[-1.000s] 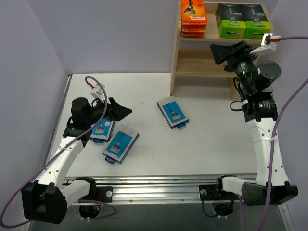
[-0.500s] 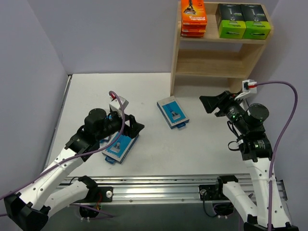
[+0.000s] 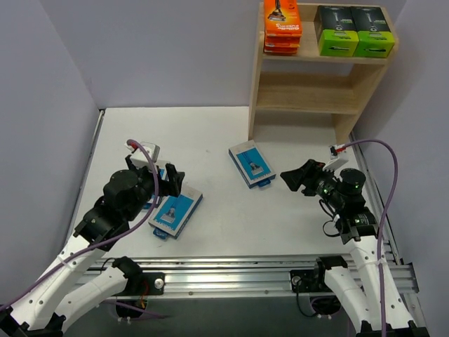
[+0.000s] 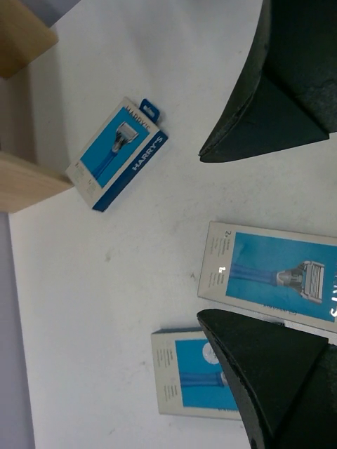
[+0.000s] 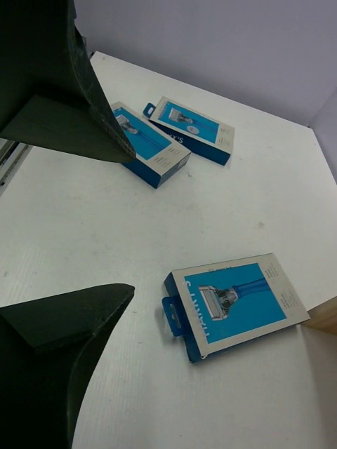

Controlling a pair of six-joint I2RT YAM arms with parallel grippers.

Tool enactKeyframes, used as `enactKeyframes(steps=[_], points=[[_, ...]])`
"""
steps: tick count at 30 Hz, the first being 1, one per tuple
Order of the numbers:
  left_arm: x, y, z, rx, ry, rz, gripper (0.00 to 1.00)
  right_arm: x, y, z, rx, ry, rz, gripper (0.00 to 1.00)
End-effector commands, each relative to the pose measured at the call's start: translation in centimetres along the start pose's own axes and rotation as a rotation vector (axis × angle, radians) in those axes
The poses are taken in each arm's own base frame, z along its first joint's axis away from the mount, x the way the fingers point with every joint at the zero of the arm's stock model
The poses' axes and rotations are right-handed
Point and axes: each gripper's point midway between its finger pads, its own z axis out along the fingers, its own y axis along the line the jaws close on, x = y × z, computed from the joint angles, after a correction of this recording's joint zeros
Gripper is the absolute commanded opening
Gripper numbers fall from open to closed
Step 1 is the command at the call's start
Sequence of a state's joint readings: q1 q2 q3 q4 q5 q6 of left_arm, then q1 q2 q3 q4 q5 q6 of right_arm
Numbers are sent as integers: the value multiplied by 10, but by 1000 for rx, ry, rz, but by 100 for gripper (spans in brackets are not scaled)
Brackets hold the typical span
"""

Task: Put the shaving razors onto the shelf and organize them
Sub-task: Grab a shaving razor with the right arm

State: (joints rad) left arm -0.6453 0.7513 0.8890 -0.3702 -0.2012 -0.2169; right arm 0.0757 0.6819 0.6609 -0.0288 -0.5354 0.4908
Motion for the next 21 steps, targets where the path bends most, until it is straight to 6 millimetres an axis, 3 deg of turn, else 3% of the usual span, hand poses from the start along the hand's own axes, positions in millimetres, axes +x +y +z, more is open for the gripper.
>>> enactKeyframes(steps=[1,5,11,12,13,15,21], points=[[-37,26,-7,-156,-148,-63,94,7,-8,4,29,-20,43,65],[-35,30,-1,-172,-175,-27,94,38,-33,17,86,30,165,59],[-5,39,12,-183,-108,9,94,55,-53,31,126,19,258,56],[-6,35,12,-155,-94,23,99,56,-56,32,139,15,270,56],[-10,36,9,-149,-94,31,87,59,-60,35,148,20,284,56],[-14,39,8,-146,-99,37,82,65,-67,41,156,6,329,56],[-15,48,6,-148,-97,-20,91,93,-91,60,188,34,417,56]])
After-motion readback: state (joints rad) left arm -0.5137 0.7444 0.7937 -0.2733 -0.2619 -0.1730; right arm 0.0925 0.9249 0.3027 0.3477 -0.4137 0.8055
